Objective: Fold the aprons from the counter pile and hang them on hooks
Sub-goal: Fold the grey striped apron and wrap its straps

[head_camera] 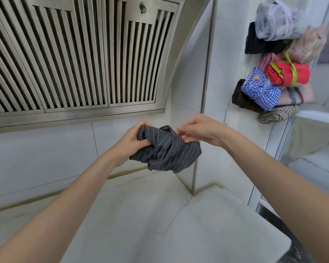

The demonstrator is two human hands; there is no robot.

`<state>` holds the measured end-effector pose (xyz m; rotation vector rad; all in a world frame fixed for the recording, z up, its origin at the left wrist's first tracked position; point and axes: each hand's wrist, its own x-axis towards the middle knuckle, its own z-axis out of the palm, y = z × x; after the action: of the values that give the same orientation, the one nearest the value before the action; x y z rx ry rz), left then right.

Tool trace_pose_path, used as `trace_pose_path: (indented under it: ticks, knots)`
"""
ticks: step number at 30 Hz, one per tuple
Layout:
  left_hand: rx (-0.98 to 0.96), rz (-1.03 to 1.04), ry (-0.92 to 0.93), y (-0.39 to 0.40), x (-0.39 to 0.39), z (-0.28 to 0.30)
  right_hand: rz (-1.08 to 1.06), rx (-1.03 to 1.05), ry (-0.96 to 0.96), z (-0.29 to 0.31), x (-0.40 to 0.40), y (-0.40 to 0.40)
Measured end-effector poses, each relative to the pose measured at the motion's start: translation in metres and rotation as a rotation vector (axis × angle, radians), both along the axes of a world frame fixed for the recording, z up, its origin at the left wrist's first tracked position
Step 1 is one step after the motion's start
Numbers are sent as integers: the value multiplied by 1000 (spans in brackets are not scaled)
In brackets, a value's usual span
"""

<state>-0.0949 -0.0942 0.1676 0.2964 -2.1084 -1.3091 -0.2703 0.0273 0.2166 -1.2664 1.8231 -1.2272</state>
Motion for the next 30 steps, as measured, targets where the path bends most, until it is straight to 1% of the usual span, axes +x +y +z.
trace_pose_path:
  ticks: [2,4,6,7,8,9,10,11,12,14,16,17,18,19,21,22,23,24,25,27,28,29,30]
  knots:
    - [-43,-23,-10,3,-7,2,-62,62,233,0,-1,-2]
    - [-95,-49,-18,9,-20,3,-107,152,366,3,-3,-3]
    - [-114,-45,13,12,-31,2,-107,209,385,8,-6,0]
    - [-131,-33,36,13,-35,4,-118,192,330,12,-9,4]
    - [-156,-17,52,14,-38,6,-130,138,210,15,-12,7]
    - [-197,0,61,15,-42,9,-146,67,-6,16,-17,9]
    - [-245,16,62,18,-46,13,-148,-4,-282,18,-22,12]
    - [-287,21,56,21,-51,17,-115,-70,-512,20,-27,16]
    - [-319,12,52,24,-56,22,-74,-112,-652,21,-32,19]
    - [-332,-30,50,28,-67,28,-75,-183,-764,26,-43,26]
    - [-274,-61,52,32,-73,32,-99,-310,-930,31,-55,31]
    - [-238,-77,57,34,-78,33,-89,-367,-967,35,-61,35]
    - [-202,-91,61,37,-81,36,-63,-386,-937,38,-64,38]
    - [-163,-97,67,37,-85,38,-42,-364,-839,41,-66,40]
    - [-54,-95,80,37,-94,41,-7,-244,-579,48,-69,44]
    - [-7,-92,82,36,-97,43,-1,-177,-490,51,-71,46]
    - [21,-90,78,35,-100,44,-10,-131,-457,54,-74,47]
    - [38,-94,72,36,-106,46,-39,-133,-493,55,-80,48]
    - [56,-98,70,36,-113,49,-83,-188,-573,56,-87,47]
    - [95,-102,73,41,-127,54,-197,-411,-729,54,-102,42]
    - [106,-98,71,43,-135,58,-247,-526,-751,52,-110,39]
    - [110,-82,65,44,-144,60,-260,-603,-715,50,-117,37]
    - [115,-50,55,45,-154,62,-221,-618,-622,46,-126,37]
